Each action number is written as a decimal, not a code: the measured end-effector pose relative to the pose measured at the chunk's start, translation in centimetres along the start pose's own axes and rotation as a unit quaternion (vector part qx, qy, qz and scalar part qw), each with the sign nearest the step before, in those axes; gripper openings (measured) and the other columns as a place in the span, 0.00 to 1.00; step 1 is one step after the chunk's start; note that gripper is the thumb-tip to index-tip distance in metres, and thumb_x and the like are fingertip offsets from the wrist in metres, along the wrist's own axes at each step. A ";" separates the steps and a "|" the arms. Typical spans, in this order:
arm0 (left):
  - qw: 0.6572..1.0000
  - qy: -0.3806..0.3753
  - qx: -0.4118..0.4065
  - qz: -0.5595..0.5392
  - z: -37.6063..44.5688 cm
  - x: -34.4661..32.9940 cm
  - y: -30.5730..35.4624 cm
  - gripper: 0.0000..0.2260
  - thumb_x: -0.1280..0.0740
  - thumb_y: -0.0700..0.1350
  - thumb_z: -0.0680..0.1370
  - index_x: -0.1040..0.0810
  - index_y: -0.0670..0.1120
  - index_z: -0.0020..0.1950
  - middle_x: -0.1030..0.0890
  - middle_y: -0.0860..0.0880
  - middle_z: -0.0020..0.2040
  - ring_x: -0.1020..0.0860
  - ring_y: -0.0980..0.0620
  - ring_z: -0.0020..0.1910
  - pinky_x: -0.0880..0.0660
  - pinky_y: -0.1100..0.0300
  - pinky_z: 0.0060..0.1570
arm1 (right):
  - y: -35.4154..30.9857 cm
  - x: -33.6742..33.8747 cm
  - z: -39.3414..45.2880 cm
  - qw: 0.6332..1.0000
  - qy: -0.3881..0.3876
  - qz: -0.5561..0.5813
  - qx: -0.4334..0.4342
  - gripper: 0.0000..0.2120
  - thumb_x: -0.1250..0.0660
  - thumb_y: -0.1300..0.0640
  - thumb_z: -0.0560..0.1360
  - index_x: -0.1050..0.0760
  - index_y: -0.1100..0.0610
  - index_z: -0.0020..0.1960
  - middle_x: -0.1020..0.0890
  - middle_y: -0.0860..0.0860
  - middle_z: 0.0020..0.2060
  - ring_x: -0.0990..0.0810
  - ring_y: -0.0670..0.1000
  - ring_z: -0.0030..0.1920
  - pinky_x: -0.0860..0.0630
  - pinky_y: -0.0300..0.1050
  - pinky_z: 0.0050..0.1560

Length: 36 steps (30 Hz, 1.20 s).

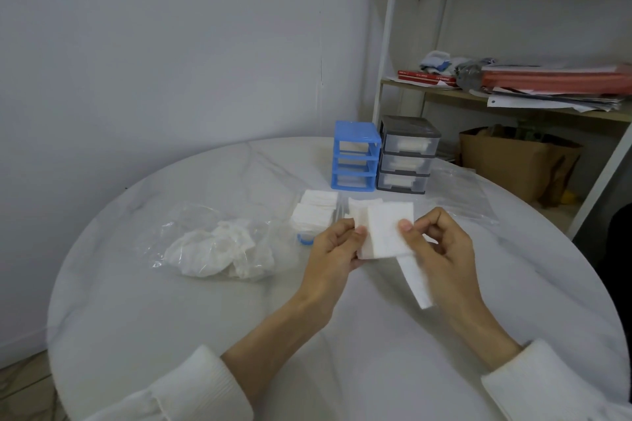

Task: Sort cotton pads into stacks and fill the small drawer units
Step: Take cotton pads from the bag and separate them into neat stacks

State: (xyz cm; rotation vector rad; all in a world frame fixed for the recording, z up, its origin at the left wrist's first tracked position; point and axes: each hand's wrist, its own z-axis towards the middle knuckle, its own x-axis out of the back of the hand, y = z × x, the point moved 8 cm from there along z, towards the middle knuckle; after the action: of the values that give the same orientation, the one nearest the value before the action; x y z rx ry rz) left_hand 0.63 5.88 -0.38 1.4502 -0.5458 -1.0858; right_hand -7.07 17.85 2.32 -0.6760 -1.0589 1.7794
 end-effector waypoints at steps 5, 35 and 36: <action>1.000 -0.017 -0.002 0.003 -0.3 -0.5 0.1 0.10 0.42 0.36 0.80 0.21 0.45 0.50 0.16 0.51 0.45 0.18 0.57 0.45 0.24 0.68 0.42 | 0.5 -0.1 -0.1 0.999 0.002 -0.038 -0.010 0.13 0.31 0.58 0.73 0.32 0.55 0.34 0.23 0.50 0.33 0.28 0.41 0.31 0.35 0.29 0.31; 0.998 0.050 0.023 0.024 0.4 1.3 -0.7 0.11 0.33 0.37 0.76 0.25 0.40 0.58 0.17 0.49 0.44 0.18 0.57 0.39 0.21 0.66 0.41 | 0.5 -0.4 -0.2 0.998 -0.021 -0.055 -0.018 0.13 0.26 0.59 0.67 0.32 0.58 0.37 0.25 0.50 0.33 0.25 0.41 0.33 0.28 0.35 0.34; 0.998 0.054 0.024 0.027 0.4 1.4 -0.8 0.11 0.33 0.37 0.76 0.26 0.40 0.58 0.17 0.48 0.45 0.18 0.56 0.41 0.21 0.65 0.42 | 0.5 -0.4 -0.2 0.998 -0.022 -0.046 -0.022 0.14 0.25 0.59 0.67 0.32 0.58 0.35 0.25 0.51 0.33 0.25 0.42 0.32 0.28 0.37 0.34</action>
State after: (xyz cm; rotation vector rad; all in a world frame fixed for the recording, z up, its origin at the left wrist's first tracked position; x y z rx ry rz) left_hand 0.72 4.69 -1.51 1.5187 -0.5349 -0.9511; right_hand -6.98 17.51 1.78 -0.6069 -1.1451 1.7021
